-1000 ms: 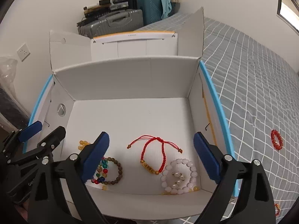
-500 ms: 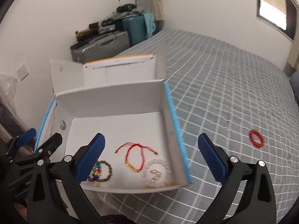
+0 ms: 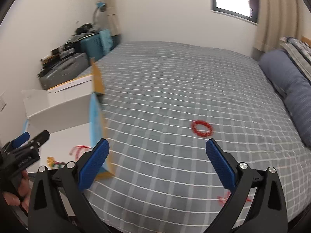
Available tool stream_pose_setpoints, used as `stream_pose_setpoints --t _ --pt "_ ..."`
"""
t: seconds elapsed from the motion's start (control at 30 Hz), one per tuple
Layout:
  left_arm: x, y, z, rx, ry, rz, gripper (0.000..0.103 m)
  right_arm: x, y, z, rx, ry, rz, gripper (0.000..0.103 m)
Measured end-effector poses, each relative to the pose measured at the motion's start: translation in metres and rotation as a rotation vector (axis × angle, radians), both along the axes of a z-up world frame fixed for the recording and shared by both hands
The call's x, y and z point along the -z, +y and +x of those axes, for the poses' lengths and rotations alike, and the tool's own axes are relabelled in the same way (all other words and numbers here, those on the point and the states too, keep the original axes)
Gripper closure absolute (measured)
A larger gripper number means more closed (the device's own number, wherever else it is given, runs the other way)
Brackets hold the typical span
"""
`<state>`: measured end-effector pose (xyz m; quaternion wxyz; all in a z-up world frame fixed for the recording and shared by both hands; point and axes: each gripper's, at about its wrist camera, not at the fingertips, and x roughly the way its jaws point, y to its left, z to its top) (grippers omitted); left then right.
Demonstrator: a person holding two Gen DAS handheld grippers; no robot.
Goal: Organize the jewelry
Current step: 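Move both tools back over the red bead bracelet on the bed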
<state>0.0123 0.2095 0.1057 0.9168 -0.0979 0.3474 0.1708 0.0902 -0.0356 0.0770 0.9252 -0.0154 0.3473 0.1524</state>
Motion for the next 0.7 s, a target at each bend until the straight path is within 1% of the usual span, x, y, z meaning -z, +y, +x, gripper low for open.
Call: stream_pose_setpoints --t 0.2,0.3,0.37,0.47,0.7 --pt "-0.007 -0.044 0.032 0.084 -0.002 0.001 0.006 0.011 -0.071 0.004 0.125 0.007 -0.001 0.007" --pt "-0.008 -0.068 0.048 0.119 -0.006 0.007 0.006 0.024 -0.106 0.007 0.176 0.024 0.002 0.007" --pt "-0.005 -0.086 0.062 0.143 0.002 0.016 0.006 0.038 -0.131 0.012 0.212 0.058 0.021 0.007" --pt "0.006 -0.111 0.087 0.182 0.030 0.013 0.006 0.060 -0.156 0.018 0.245 0.100 0.021 0.007" --pt "0.041 -0.163 0.143 0.253 0.096 0.021 0.006 0.108 -0.193 0.023 0.295 0.171 -0.015 0.007"
